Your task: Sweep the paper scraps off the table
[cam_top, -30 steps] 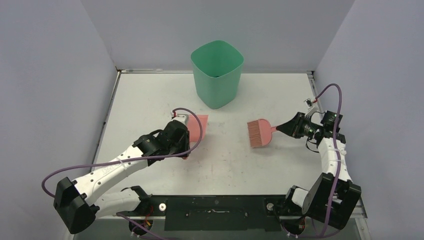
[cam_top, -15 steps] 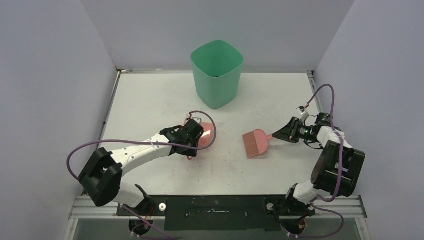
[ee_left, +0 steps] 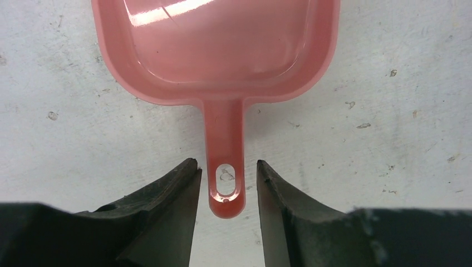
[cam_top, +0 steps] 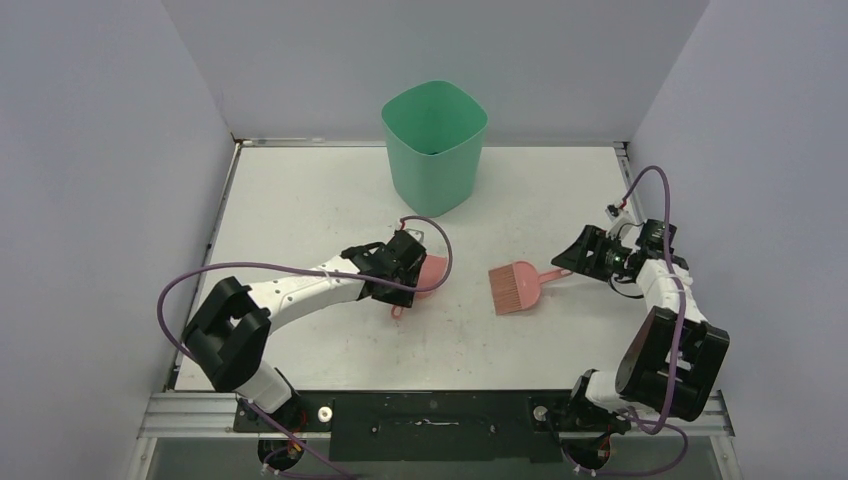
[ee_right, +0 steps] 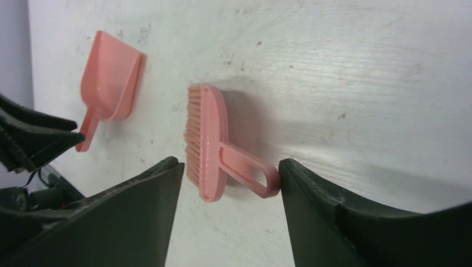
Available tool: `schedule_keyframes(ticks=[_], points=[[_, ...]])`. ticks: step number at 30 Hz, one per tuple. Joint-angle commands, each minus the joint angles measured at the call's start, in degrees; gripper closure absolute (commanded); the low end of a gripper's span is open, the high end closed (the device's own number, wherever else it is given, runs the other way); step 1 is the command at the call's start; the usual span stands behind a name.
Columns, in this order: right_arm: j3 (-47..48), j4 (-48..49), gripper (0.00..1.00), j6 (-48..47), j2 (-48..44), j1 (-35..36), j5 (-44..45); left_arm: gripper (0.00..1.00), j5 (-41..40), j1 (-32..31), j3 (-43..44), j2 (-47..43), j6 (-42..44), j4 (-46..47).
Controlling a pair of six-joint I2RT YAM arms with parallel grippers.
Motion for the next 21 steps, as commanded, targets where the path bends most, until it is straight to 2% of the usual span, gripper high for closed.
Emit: schedule_keyframes(ticks=[1, 4, 9, 12, 15, 18, 21], points=[[-0.4, 4.1, 0.31, 0.4, -3.7, 0.0, 8.6, 0.6, -0.2, -0.1, 3.4, -2.8, 1.5, -1.7], [-0.6, 5.1, 0.17, 0.4, -6.2, 0.0, 14.5, 0.59, -0.3, -0.2, 4.4, -4.5, 2.1, -4.0], [-1.0, 7.1, 0.06, 2.6, -10.2, 0.0, 23.4, 0.56, -2.9, 0.0, 5.7, -10.4, 5.8, -7.6], [-1.0, 8.0, 0.01, 4.8, -11.9, 0.2, 26.8, 0.47, -2.5, 0.8, 6.0, -14.3, 10.4, -9.4], [-1.4, 9.3, 0.07, 7.1, -14.1, 1.3, 28.6, 0.35, -4.4, 3.2, 3.8, -19.0, 12.9, -8.5], [-2.1, 10.8, 0.1, 9.2, -16.9, 4.7, 31.6, 0.18, -5.0, 6.0, -0.8, -24.6, 14.9, -4.4], [-3.4, 12.9, 0.1, 9.8, -20.5, 9.7, 34.1, 0.11, -6.3, 8.9, -6.8, -31.2, 15.0, 1.6]])
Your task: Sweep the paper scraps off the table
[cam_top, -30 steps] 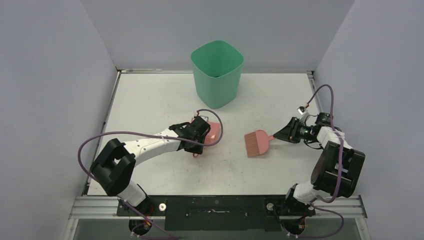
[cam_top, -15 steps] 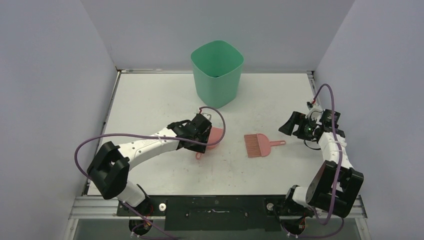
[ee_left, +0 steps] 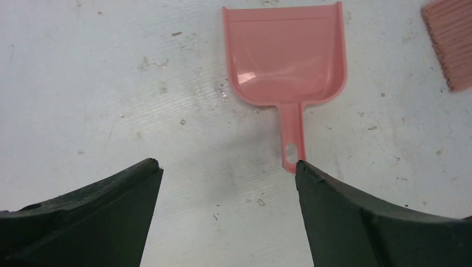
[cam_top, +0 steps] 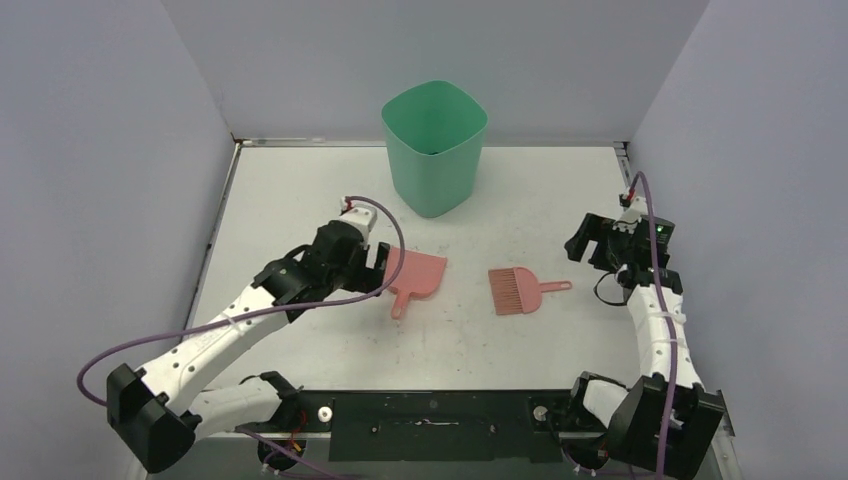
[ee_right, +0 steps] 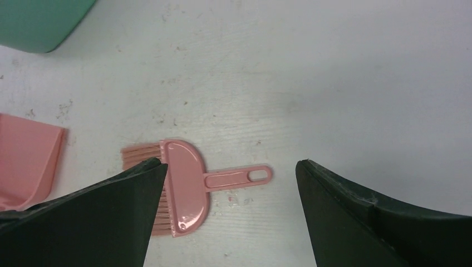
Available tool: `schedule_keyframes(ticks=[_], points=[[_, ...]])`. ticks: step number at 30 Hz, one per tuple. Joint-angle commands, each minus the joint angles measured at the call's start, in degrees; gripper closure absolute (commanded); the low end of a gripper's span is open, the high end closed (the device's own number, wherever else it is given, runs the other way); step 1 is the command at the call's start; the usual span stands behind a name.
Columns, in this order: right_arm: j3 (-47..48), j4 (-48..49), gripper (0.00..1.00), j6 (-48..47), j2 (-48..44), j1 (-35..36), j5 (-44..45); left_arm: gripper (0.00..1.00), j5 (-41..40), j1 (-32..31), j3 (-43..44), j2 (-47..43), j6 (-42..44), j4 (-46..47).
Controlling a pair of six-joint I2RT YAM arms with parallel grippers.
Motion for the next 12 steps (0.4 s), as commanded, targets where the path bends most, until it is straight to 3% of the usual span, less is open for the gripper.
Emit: schedule_keyframes(ticks=[1, 2, 6, 12], points=[[-1.6, 6.2, 0.1, 2.1, -6.1, 6.0, 4.4, 0.07, -3.1, 4.0, -7.6, -8.9, 2.2, 8.5], [-2.0, 6.8, 0.1, 1.3, -7.1, 6.8, 2.6, 0.01, -2.9, 5.2, -9.3, -11.1, 1.9, 10.6], [-3.1, 9.2, 0.1, 0.3, -9.7, 7.9, 0.9, 0.04, -5.0, 9.2, -12.5, -17.2, 1.2, 15.0], [-3.1, 8.9, 0.1, -0.8, -8.8, 8.1, 0.9, 0.03, -3.6, 12.4, -13.1, -16.0, -0.3, 15.5]])
